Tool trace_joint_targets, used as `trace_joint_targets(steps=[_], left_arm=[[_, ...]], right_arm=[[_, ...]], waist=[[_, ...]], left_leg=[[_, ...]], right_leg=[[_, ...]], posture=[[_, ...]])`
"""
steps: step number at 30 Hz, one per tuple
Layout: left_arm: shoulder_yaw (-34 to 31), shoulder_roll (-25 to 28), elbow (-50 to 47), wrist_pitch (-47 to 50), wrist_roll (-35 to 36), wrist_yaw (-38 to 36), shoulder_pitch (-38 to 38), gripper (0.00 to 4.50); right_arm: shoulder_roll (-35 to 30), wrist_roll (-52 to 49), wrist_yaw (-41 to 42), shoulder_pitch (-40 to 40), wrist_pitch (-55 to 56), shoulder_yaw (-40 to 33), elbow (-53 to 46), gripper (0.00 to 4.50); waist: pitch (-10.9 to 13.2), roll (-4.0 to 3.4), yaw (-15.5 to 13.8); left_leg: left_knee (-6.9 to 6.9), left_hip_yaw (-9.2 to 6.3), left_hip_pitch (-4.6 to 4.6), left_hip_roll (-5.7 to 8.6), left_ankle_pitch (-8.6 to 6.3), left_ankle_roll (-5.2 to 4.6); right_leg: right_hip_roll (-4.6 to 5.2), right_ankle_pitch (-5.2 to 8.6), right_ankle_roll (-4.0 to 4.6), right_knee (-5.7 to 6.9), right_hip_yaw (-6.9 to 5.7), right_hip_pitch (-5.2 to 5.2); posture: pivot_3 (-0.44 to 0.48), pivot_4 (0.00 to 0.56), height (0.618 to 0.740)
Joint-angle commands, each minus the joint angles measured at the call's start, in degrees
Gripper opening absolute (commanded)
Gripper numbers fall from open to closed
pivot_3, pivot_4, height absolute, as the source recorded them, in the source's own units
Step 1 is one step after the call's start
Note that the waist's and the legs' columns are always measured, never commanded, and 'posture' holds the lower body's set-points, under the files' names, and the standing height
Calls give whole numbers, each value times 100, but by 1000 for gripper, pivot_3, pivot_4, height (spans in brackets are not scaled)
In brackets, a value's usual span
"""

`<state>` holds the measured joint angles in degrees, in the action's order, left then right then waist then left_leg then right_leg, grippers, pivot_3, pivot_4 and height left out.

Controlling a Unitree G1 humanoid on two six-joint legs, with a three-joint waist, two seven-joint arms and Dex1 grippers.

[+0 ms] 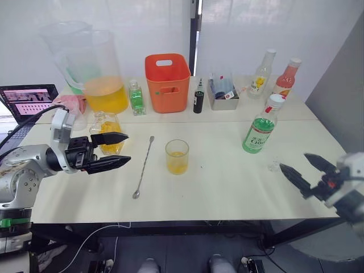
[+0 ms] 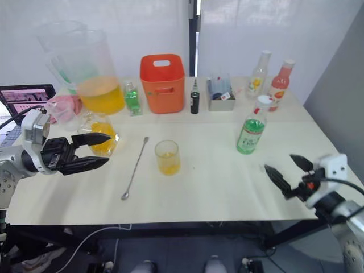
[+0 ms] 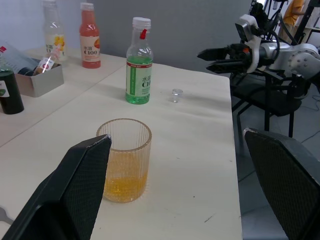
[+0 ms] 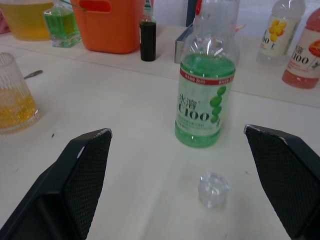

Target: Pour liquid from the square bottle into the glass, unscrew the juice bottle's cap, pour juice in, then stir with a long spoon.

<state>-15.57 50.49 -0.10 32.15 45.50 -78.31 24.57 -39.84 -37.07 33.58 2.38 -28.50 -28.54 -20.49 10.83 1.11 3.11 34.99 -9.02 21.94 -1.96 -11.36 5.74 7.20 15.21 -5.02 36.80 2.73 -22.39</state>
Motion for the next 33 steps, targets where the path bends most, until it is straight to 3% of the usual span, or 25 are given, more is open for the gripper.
trace_joint_targets(steps=[1,4,12,25,29,33], left_arm=[[-285,16,-462,128,259,148,-132,4483],[-461,-3,-755,151,321,317,-452,4483],[-803,27,-1213,222,498,646,-861,4483],[-1126,3,-1713,245,606,1004,-1491,4483],[-1139,17,-1714,209,610,1042,-1536,4500],[-1083,7,-1695,181,557,1050,-1564,4500]], right_arm=[[-265,211,-128,952,-30,261,534,4500],[-362,492,-51,1871,86,626,1379,4500],[-339,1164,497,3276,607,1327,3299,4500],[-20,1454,826,4289,1139,1449,4639,4500],[69,1412,881,4379,1178,1427,4727,3431],[123,1464,967,4448,1231,1474,4814,2006]], waist=[[0,0,4],[0,0,7],[2,0,-32],[4,-3,79],[4,-3,81],[5,-4,83]], left_leg=[[-1,0,1,0,0,0],[-11,-1,0,-1,0,-1],[-10,-1,14,0,-2,-3],[-16,0,14,0,-2,-3],[-15,0,15,0,-2,-3],[-15,0,15,0,-2,-3]], right_leg=[[0,0,0,-1,0,-1],[0,-6,14,-5,-1,-3],[0,-10,21,-11,-3,-15],[0,-10,22,-10,-2,-20],[0,-10,22,-10,-2,-20],[0,-10,22,-9,-2,-21]], posture=[[0,150,740],[0,150,740],[0,150,740],[0,150,740],[0,150,740],[0,150,740]])
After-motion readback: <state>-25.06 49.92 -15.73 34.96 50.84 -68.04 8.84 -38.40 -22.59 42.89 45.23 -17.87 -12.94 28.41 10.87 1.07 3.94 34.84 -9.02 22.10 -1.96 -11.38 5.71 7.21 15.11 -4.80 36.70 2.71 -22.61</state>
